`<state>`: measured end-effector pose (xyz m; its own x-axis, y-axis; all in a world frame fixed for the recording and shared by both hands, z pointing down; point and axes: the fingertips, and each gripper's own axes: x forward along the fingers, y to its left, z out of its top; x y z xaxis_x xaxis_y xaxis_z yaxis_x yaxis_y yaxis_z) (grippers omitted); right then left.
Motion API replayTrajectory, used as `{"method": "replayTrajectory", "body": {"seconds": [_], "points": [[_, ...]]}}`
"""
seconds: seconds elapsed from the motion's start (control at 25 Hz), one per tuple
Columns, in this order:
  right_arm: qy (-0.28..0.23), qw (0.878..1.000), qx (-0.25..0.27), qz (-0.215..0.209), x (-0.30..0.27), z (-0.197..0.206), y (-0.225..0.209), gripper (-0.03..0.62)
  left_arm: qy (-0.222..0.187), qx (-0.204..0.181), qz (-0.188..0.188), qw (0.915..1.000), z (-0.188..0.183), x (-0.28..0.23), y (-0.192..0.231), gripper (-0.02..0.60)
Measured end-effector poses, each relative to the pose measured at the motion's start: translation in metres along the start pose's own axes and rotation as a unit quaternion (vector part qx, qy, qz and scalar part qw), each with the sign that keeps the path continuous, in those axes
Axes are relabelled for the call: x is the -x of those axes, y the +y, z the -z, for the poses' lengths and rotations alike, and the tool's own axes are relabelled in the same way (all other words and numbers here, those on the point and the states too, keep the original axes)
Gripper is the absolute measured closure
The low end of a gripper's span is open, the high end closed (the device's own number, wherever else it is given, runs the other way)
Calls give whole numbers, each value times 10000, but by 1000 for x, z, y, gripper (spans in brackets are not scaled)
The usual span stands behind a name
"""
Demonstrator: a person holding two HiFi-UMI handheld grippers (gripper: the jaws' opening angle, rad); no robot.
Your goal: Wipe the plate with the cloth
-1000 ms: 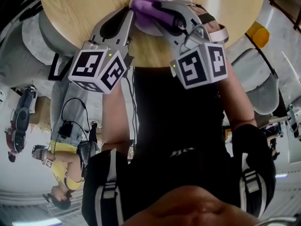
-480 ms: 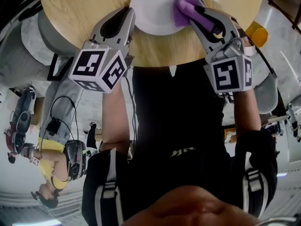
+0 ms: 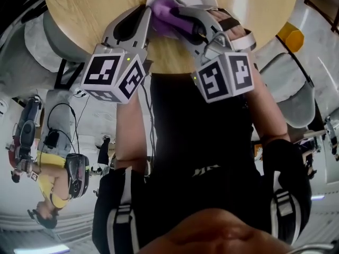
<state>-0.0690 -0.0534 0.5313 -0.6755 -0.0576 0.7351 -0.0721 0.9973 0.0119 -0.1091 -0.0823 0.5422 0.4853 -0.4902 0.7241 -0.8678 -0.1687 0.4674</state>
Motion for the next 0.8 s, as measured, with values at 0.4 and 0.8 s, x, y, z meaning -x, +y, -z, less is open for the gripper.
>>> {"method": "replayTrajectory", "body": {"seconds": [0.4, 0.8], "points": [[492, 9986, -134, 125, 38, 47, -17, 499, 115, -95, 79, 9999, -1, -6, 2, 552], [638, 9969, -43, 452, 87, 80, 9, 499, 18, -63, 10, 10000, 33, -1, -31, 552]]}}
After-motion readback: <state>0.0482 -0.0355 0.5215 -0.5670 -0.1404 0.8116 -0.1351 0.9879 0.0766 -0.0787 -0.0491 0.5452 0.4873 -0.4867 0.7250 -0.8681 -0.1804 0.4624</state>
